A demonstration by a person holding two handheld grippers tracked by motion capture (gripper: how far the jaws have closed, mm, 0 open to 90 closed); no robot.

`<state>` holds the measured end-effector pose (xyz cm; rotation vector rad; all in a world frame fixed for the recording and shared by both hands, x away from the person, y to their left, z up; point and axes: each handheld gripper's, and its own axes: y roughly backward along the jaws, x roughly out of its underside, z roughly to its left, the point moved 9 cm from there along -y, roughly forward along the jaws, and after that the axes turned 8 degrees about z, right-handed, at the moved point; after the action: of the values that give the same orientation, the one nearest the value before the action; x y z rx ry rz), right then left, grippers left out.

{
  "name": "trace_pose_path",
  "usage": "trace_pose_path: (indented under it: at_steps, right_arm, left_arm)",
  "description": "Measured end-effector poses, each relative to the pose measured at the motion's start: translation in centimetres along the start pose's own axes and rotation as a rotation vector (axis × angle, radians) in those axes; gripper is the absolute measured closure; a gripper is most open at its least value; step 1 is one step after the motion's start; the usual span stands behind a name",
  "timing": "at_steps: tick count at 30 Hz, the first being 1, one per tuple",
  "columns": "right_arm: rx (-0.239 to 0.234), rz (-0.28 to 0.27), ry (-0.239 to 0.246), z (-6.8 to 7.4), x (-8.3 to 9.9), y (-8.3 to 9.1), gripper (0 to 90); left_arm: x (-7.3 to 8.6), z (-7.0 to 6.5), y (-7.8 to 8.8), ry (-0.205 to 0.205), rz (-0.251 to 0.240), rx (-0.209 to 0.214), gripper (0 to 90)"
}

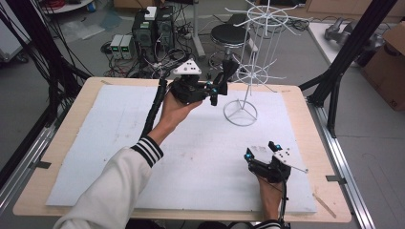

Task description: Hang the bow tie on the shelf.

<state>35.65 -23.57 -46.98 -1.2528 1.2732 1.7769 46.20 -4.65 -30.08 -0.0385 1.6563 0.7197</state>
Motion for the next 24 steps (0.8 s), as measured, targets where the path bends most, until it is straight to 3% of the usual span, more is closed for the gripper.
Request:
trace_pose_path:
  at_steps: [24]
  right_arm:
    - [0.007,0.004,0.01,0.0,0.0,-0.1,9.4]
  left_arm:
    - [0.6,0.1,-3.0,0.019,0.023,0.011,86.5]
